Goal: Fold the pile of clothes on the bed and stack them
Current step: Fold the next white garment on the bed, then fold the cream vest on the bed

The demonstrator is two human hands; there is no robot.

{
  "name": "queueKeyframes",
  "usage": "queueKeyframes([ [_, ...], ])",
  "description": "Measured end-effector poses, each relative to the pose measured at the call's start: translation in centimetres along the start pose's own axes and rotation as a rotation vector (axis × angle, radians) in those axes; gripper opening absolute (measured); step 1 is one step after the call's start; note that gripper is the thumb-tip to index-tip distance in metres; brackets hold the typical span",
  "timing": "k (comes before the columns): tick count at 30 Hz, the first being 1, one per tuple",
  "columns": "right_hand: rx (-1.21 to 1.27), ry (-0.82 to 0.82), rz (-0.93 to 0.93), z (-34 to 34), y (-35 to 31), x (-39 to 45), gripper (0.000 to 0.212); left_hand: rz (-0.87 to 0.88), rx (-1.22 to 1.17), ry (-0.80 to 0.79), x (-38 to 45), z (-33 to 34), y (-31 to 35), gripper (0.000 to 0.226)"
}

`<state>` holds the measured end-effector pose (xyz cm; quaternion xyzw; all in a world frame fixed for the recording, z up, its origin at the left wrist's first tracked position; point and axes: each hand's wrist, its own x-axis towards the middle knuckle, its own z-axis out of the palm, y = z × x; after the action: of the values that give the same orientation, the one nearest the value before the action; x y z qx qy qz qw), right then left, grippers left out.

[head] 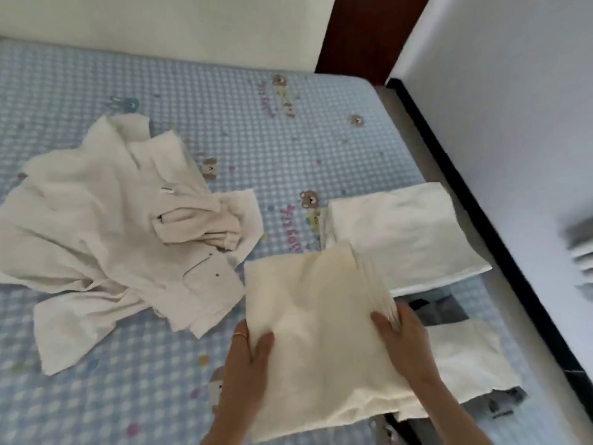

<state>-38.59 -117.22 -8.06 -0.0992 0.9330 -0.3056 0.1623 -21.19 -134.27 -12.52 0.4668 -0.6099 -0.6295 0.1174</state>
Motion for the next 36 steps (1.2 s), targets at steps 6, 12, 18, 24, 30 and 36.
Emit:
queueKeyframes([
  [6, -0.118, 0.156, -0.073, -11.5, 2.0, 17.1, 0.026, 0.1, -0.129, -0.079, 8.1, 16.8, 9.5, 0.025],
  [12, -0.392, 0.13, -0.024, -13.4, 6.2, 28.0, 0.067, 0.223, 0.29, -0.258, 14.3, 26.4, 9.2, 0.077],
  [18, -0.871, -0.297, -0.062, -6.7, 12.9, 29.2, 0.067, 0.445, 1.024, -0.638, 15.7, 26.4, 3.2, 0.072],
  [24, -0.546, 0.127, -0.209, -3.9, 9.4, 27.3, 0.049, 0.638, 0.915, 0.127, 19.1, 10.1, 2.6, 0.058],
  [30, -0.192, -0.154, -0.423, 7.7, -3.7, 18.9, 0.045, 0.224, 0.962, 0.57, 28.3, -7.9, 3.8, 0.076],
  [36, -0.096, -0.469, -0.533, 20.9, -16.0, 17.3, 0.055, 0.0, 0.602, 0.351, 30.8, -12.7, 2.1, 0.024],
])
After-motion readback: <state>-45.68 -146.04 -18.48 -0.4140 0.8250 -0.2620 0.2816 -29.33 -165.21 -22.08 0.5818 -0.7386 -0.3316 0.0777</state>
